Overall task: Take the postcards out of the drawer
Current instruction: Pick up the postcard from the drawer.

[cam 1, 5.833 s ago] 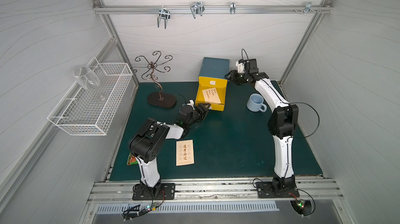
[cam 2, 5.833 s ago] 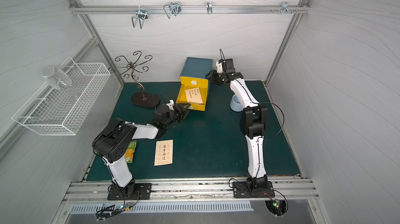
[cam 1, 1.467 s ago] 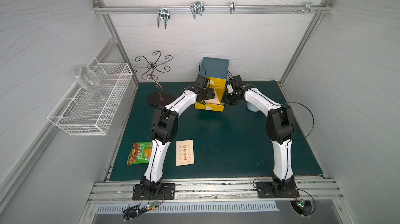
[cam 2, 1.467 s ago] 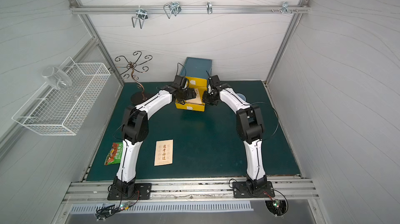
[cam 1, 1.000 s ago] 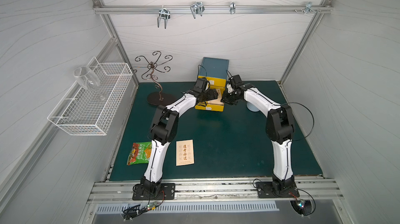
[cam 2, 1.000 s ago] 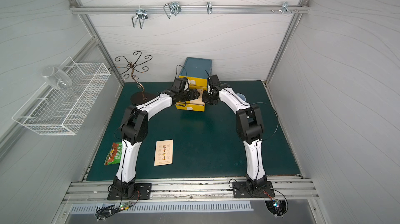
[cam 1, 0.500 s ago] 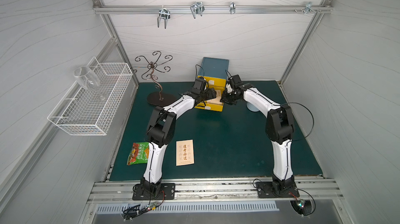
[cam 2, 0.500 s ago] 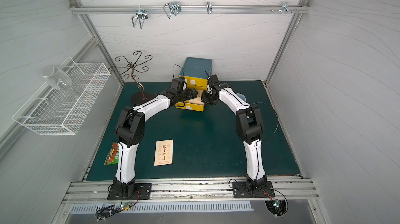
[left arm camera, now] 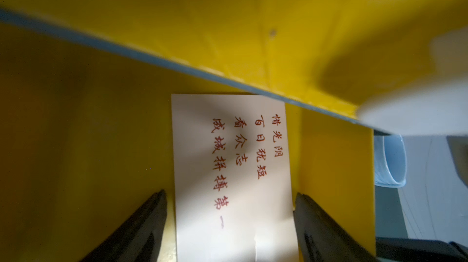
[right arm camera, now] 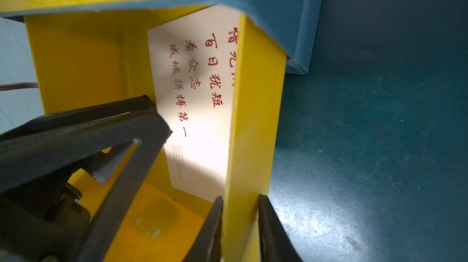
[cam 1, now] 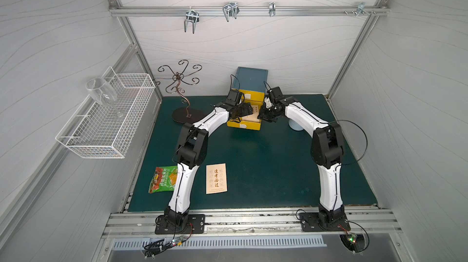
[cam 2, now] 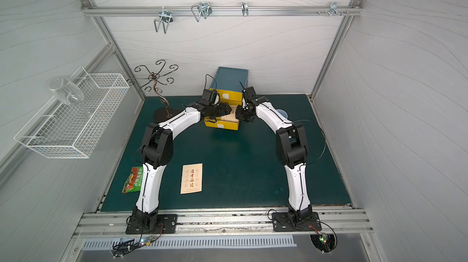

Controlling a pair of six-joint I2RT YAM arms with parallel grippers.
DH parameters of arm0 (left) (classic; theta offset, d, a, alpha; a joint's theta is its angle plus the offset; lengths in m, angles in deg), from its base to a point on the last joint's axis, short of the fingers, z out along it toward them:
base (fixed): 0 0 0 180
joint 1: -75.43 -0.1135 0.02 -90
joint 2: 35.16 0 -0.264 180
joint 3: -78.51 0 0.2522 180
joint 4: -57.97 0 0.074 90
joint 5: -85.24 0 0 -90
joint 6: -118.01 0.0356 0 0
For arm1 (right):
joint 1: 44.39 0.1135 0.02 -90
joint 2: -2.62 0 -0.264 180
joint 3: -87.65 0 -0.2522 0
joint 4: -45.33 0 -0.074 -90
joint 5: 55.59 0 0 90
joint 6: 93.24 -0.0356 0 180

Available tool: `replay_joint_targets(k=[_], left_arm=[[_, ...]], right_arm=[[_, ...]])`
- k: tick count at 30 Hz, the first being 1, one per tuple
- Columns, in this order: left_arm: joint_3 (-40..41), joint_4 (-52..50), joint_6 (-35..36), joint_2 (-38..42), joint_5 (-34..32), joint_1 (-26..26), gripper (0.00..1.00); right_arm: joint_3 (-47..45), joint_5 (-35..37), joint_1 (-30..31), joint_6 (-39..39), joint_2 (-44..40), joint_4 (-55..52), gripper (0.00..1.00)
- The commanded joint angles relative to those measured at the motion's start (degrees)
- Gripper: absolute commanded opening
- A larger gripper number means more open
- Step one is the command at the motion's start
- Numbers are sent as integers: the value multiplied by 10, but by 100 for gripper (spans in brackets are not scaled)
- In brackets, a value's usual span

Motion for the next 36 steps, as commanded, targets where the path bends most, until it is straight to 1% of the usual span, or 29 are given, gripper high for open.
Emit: replay_joint_targets(k=[1, 7, 11, 22, 28, 36], left_arm=[[-20, 12, -7, -22, 61, 0, 84], [14, 84, -40, -16, 109, -10, 84], [55, 150, -73, -11, 141, -18, 84], [60, 195, -74, -10, 183, -19, 84], [89, 261, -93, 0, 201, -21, 84], [96, 297, -110, 2, 224, -23, 82]], right_arm=[[24, -27, 10, 14, 4, 15, 25], [20, -23, 10, 15, 1, 17, 25], [20, -23, 9, 16, 4, 16, 25], [20, -28, 10, 15, 4, 17, 25], [19, -29, 10, 14, 5, 18, 25], [17, -28, 11, 14, 5, 18, 25]])
